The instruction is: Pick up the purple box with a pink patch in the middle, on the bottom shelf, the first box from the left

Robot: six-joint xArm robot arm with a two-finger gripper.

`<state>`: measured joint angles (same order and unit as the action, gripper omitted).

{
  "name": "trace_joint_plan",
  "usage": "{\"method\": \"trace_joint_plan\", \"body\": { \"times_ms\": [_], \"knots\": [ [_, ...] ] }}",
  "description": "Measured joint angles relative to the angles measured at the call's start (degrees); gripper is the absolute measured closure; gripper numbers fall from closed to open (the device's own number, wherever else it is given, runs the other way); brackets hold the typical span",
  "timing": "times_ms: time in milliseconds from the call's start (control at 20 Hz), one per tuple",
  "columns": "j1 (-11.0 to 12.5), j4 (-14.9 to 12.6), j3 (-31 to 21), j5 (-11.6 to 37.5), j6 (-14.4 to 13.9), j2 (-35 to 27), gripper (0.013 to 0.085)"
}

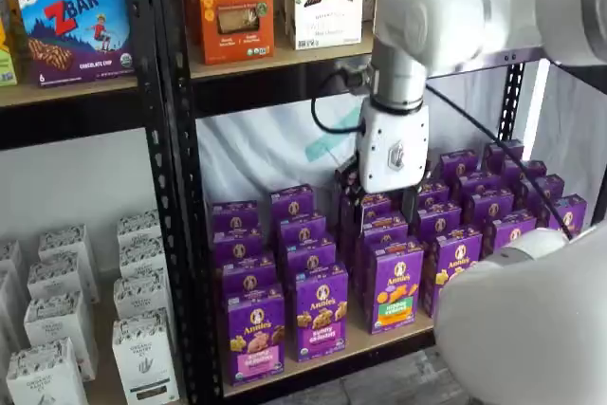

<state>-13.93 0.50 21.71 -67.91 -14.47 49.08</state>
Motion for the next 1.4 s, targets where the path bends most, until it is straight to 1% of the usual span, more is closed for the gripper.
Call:
{"method": "trace_joint_plan", "body": {
  "times_ms": [150, 250, 350, 500, 550, 650, 750, 850, 950, 1150, 1300, 1400],
  "knots": [
    [-0.9, -1.7, -2.3, 4.8, -1.6, -2.2, 0.0130],
    [-1.6, -2.7, -3.2, 7.4, -2.9, -5.0, 0.0130],
    [-1.9, -2.8, -4.2, 10.4, -3.3, -7.4, 0.0130],
    [-2.1, -2.2, -6.0, 16.4, -3.3, -11.0, 0.0130],
    [-2.2, -2.2, -6.5, 18.6, -3.5, -12.5, 0.0130],
    [-2.6, -3.0, -6.7, 21.5, -4.4, -15.8, 0.0130],
    [-2.7, -2.4, -6.6, 23.7, -4.1, -18.9, 0.0130],
    [-2.6, 0.1, -6.5, 26.7, -2.2, -22.5, 0.0130],
    [-2.7, 1.6, -6.4, 29.3, -1.2, -25.5, 0.0130],
    [-4.0, 0.7, -5.2, 35.4, -3.0, -33.5, 0.0130],
    [-5.7, -1.2, -3.8, 40.0, -6.2, -39.4, 0.0130],
    [-7.1, -3.4, -2.3, 42.2, -9.5, -43.3, 0.0130]
  ]
}}
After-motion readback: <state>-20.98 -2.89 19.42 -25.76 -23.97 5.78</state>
